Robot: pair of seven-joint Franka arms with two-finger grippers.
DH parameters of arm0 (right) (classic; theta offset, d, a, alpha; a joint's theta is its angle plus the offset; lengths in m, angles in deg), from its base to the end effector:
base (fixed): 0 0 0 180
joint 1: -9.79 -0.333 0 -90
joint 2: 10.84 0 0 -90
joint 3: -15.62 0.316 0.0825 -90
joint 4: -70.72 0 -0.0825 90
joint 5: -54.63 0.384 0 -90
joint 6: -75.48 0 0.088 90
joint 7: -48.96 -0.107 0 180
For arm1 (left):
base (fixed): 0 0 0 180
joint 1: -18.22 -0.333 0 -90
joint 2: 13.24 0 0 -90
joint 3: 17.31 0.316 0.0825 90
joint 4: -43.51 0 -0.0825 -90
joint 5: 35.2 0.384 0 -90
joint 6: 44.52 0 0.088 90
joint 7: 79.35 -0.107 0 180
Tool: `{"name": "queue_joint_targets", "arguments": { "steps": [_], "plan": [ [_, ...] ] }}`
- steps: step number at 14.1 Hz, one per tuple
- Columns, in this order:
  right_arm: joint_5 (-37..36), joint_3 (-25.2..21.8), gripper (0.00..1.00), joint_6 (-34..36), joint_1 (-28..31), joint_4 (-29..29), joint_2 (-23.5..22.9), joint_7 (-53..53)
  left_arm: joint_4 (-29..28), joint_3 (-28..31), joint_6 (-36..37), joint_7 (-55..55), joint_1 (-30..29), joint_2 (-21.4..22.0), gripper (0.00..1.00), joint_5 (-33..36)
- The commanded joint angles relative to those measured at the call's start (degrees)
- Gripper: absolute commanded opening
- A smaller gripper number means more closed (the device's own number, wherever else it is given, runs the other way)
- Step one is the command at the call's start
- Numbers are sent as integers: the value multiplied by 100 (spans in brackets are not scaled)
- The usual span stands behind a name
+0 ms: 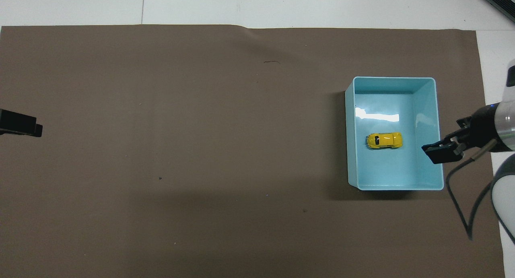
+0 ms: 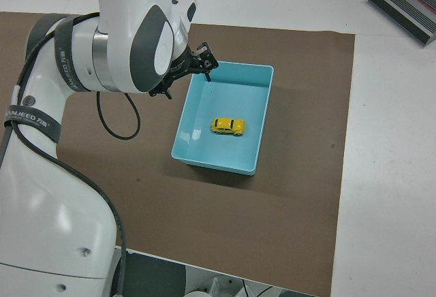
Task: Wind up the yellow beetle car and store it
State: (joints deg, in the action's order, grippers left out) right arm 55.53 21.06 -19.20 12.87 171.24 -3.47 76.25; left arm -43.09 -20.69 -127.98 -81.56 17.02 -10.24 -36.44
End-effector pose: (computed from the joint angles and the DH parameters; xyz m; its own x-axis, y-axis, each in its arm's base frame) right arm 0.5196 0.0260 0.6133 0.8696 0.4932 0.0248 0.4931 -0.8699 0.0089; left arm 0.5255 -0.0235 0.6704 0.9969 -0.0789 -0.0018 -0.0789 -0.9967 0.0185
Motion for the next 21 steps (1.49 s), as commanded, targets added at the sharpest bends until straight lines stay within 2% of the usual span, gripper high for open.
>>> {"name": "queue_joint_targets", "arguments": {
  "steps": [1, 7, 9, 21],
  "plan": [
    [42, 89, 100, 371, 26, -269, 27, -1274, -76, -39, -22, -43, -100, 68, 100, -87],
    [59, 63, 100, 696, 26, -629, 54, -2929, -76, -39, -13, -43, -100, 77, 100, -87],
    [190, 45, 100, 775, 26, -787, 54, -3019, -76, -39, -22, -43, -100, 77, 100, -87],
    [261, 10, 100, 767, 87, -788, 54, -3028, -76, -39, -22, -43, -100, 68, 100, -87]
  ]
}}
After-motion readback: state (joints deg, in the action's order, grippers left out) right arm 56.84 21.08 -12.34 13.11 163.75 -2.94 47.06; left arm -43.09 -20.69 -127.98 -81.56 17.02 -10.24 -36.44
